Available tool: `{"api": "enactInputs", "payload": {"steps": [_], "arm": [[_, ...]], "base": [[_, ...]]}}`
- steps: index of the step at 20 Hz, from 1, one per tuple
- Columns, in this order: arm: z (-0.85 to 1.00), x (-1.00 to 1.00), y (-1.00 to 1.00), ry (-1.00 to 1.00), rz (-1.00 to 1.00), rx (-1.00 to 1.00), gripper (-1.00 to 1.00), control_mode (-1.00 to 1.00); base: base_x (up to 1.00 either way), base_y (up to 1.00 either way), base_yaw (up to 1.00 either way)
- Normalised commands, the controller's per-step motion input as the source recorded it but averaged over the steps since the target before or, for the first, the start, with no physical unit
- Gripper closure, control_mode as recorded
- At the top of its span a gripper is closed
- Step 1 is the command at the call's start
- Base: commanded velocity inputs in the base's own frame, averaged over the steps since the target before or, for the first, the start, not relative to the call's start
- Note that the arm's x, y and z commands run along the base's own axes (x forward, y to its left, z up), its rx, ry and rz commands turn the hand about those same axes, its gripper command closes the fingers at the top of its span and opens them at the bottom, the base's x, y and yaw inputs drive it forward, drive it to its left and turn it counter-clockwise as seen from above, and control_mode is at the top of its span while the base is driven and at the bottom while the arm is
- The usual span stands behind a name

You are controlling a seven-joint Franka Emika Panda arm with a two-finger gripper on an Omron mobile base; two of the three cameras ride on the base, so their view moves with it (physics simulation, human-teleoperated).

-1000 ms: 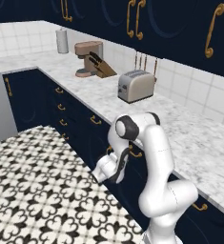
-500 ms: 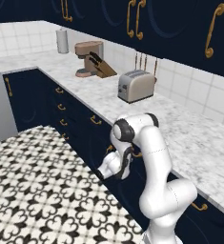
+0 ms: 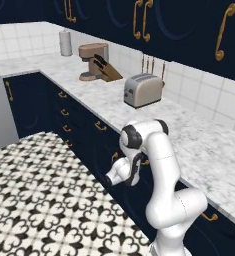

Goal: Take a straw from the drawer in front and place it inside the glass cup on the dining counter.

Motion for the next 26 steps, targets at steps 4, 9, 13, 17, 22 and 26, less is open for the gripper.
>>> {"api": "enactInputs", "payload": {"steps": [4,9,13,17,22,26], "arm": [[0.0,-0.15,0.17,0.0,0.0,0.1,1.0,-1.0],[0.0,-0.35,0.8,0.0,0.04,0.05,1.0,-1.0],[0.0,-0.48,1.0,0.0,0.04,0.01,1.0,-1.0],[0.02,-0.47,1.0,0.0,0.06,0.01,1.0,-1.0],[0.02,-0.4,1.0,0.02,0.06,0.01,1.0,-1.0],[0.02,-0.33,1.0,0.05,0.06,0.03,1.0,-1.0]], "base": [[0.0,0.0,0.0],[0.0,0.0,0.0],[0.0,0.0,0.0],[0.0,0.0,0.0],[0.0,0.0,0.0],[0.0,0.0,0.0]]}}
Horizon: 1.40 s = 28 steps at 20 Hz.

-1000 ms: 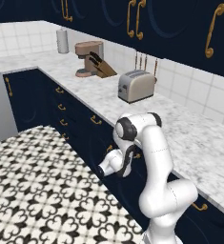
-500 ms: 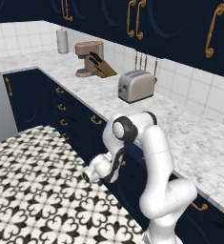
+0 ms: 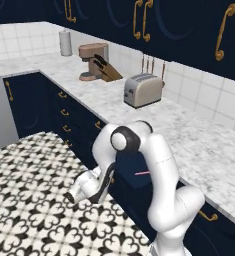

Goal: Take a straw from the drawer in front and place it inside the glass cup on the dining counter.

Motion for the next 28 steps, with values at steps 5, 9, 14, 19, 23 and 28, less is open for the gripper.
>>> {"api": "enactInputs", "payload": {"steps": [5,9,14,19,23,28], "arm": [[0.13,-0.21,0.96,0.08,0.05,0.1,-1.0,-1.0],[0.54,-0.17,0.39,0.21,0.01,0.36,-1.0,-1.0],[0.69,-0.05,0.09,0.41,0.03,0.59,-1.0,-1.0],[1.0,0.0,-0.17,0.1,0.0,0.33,-1.0,-1.0],[0.87,0.12,-0.55,0.0,0.0,0.09,-1.0,-1.0],[0.21,0.38,-0.81,0.1,0.0,0.06,-1.0,-1.0]], "base": [[0.0,0.0,0.0],[0.0,0.0,0.0],[0.0,0.0,0.0],[0.0,0.0,0.0],[0.0,0.0,0.0],[0.0,0.0,0.0]]}}
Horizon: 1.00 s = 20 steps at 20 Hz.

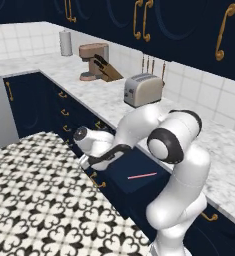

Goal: Take a straw from the drawer in front and place it inside the glass cup on the dining counter.

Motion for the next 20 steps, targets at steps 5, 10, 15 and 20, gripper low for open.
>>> {"api": "enactInputs", "payload": {"steps": [5,10,15,20], "arm": [[0.0,0.56,-0.81,0.19,0.0,0.1,-1.0,-1.0],[-0.24,0.46,-0.46,0.25,0.0,0.11,-1.0,-1.0],[-0.8,0.48,-0.06,0.26,0.0,0.05,-1.0,-1.0],[-0.78,0.08,0.19,0.24,0.0,0.03,-1.0,-1.0]], "base": [[0.0,0.0,0.0],[0.0,0.0,0.0],[0.0,0.0,0.0],[0.0,0.0,0.0]]}}
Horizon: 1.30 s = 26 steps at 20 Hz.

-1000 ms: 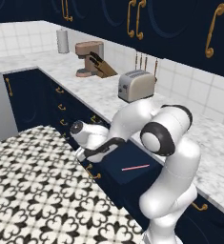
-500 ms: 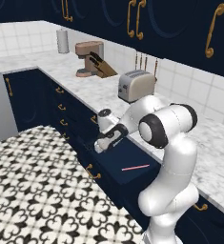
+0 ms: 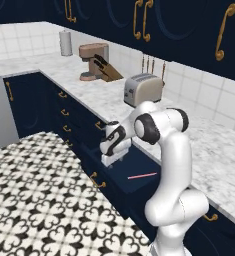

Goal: Take a straw from the drawer in front and place it inside the glass cup on the dining counter.

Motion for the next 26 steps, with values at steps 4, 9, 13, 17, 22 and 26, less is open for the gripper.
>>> {"api": "enactInputs", "payload": {"steps": [4,9,13,17,22,26], "arm": [[-0.54,-0.15,0.63,0.2,0.0,0.01,-1.0,-1.0],[-0.2,-0.56,0.93,0.12,0.0,0.0,-1.0,-1.0],[0.01,-0.94,1.0,0.02,0.0,0.0,-1.0,-1.0],[0.14,-0.59,0.45,0.0,0.0,0.0,-1.0,-1.0],[0.14,-0.09,-0.53,-0.02,0.07,-0.02,-1.0,-1.0],[0.02,-0.24,-0.52,-0.04,0.23,0.0,-1.0,-1.0]], "base": [[0.0,0.0,0.0],[0.0,0.0,0.0],[0.0,0.0,0.0],[0.0,0.0,0.0],[0.0,0.0,0.0],[0.0,0.0,0.0]]}}
